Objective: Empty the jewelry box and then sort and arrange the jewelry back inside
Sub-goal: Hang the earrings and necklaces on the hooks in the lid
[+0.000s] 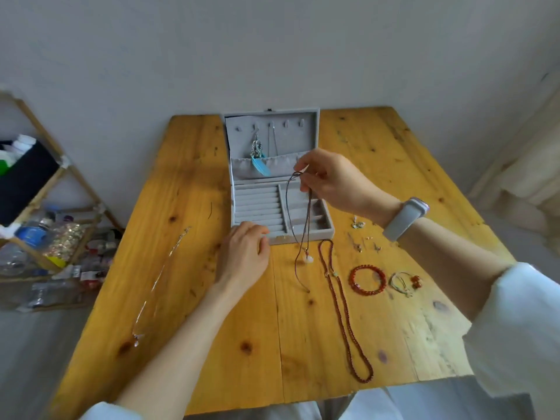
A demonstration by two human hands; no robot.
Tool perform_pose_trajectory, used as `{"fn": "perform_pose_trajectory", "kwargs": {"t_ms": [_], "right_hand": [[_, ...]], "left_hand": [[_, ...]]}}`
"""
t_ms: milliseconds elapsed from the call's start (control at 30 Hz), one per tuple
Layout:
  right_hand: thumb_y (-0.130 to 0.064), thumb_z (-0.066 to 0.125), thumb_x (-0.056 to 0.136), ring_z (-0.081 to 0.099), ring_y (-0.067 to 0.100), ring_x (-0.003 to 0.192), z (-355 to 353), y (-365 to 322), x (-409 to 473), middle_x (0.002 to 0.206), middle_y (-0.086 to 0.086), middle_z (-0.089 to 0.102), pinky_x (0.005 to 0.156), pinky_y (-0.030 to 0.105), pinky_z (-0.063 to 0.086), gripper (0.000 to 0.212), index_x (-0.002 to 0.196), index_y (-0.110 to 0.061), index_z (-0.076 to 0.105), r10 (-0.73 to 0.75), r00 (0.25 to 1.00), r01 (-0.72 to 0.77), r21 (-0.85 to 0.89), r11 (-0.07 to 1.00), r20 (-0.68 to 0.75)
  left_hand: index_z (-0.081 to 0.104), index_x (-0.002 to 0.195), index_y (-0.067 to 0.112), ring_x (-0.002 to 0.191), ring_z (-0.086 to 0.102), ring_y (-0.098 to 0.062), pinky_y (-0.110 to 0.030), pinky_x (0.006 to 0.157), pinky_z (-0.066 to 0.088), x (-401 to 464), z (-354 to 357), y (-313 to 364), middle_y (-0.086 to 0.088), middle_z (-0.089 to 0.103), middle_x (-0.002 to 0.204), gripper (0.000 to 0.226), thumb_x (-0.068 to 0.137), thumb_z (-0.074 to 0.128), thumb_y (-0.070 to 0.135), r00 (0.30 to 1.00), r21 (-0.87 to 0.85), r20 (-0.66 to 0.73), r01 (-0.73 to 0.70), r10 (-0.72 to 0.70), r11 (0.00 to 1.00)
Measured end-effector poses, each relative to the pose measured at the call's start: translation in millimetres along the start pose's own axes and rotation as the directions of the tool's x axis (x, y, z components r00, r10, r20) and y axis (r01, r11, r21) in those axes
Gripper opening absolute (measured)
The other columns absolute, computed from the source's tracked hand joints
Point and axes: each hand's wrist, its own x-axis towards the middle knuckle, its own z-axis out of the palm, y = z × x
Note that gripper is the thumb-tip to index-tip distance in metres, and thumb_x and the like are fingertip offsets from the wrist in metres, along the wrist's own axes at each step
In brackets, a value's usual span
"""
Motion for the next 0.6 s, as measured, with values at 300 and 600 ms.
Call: {"fn": "perform_pose_trajectory", "kwargs": {"t_ms": [300,600], "right_hand": [[0.001,0.042,0.086,0.057,0.008,0.044,-67,-17,93,0.073,0.003,0.061,0.048,0.015,0.048,0.016,0.088,-0.012,0.052,-0.008,0.938,0.05,0.111,0.993,-0.348],[0.0,0.041,0.088,0.062,0.019,0.057,-55,8,160,0.073,0.002,0.059,0.063,0.033,0.058,0.013,0.09,-0.008,0.051,0.053,0.909,0.078,0.292,0.953,-0.414]], "left_hand": [[0.057,0.118,0.01,0.112,0.048,-0.022,-0.031,0.091,0.042,122,-44,26,-0.006,0.055,0.122,0.029,0.093,0.045,0.016,0.988,0.159,-0.072,-0.125,0.138,0.979],[0.034,0.135,0.017,0.126,0.029,-0.023,-0.039,0.094,0.027,177,5,16,-0.001,0.037,0.139,0.046,0.091,0.042,0.02,0.991,0.51,0.069,-0.132,0.113,0.85]]}}
